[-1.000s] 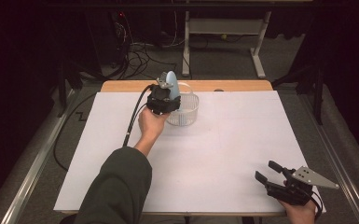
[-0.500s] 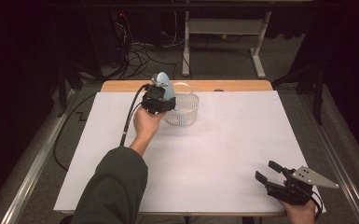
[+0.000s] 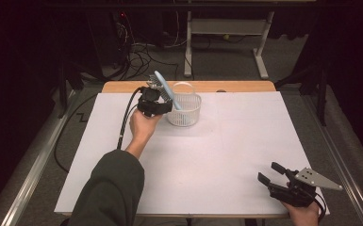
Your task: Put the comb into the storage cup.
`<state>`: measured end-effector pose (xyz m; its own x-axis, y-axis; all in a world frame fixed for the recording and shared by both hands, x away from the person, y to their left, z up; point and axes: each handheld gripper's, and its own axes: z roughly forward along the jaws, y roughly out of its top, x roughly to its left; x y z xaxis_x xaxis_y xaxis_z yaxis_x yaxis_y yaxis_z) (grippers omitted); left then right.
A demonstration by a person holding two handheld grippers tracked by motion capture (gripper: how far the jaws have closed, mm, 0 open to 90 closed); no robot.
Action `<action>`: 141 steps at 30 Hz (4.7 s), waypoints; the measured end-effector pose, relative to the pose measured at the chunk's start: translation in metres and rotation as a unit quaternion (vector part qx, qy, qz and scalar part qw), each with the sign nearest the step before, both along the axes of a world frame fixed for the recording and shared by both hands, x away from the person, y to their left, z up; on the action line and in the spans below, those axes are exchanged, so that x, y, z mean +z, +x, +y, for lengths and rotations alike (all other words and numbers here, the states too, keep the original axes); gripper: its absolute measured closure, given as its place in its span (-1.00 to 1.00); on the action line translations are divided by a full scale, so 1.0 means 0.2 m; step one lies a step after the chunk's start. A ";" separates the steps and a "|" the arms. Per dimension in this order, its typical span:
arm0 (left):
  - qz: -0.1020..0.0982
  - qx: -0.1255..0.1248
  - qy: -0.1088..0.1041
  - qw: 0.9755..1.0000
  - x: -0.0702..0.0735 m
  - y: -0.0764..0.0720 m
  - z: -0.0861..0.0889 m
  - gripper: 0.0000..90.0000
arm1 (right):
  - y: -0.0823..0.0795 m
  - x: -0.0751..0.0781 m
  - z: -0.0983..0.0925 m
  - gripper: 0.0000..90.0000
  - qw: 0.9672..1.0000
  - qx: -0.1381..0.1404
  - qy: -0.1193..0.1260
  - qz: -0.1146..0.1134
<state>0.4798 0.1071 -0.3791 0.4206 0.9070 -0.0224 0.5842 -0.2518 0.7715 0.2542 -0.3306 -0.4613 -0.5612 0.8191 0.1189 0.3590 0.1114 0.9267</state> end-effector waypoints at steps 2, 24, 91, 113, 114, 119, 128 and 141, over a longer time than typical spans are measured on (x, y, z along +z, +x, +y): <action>0.000 -0.001 0.001 1.000 0.00 0.00 0.00 -0.23 | 0.00 0.00 0.00 -0.33 1.000 0.000 0.000 0.000; -0.013 -0.019 -0.015 1.000 0.01 -0.07 0.05 -0.20 | 0.00 0.00 0.00 -0.33 1.000 -0.001 -0.001 -0.002; -0.022 -0.022 -0.080 0.996 -0.01 -0.26 0.39 -0.21 | 0.00 0.00 0.01 -0.33 1.000 -0.002 -0.005 -0.001; -0.030 -0.026 -0.090 0.995 0.01 -0.34 0.47 -0.23 | 0.00 0.00 0.01 -0.33 1.000 -0.004 -0.005 -0.001; -0.030 -0.027 -0.089 0.995 0.01 -0.34 0.47 -0.23 | 0.00 0.00 0.01 -0.33 1.000 -0.004 -0.005 0.000; -0.031 -0.028 -0.091 0.995 0.00 -0.36 0.49 -0.23 | 0.00 0.00 0.01 -0.33 1.000 -0.003 -0.005 0.000; -0.033 -0.032 -0.092 0.995 0.01 -0.39 0.50 -0.23 | 0.00 0.00 0.01 -0.33 1.000 -0.003 -0.005 0.000; -0.034 -0.036 -0.090 0.995 0.01 -0.42 0.52 -0.23 | 0.00 0.00 0.01 -0.33 1.000 -0.005 -0.005 0.001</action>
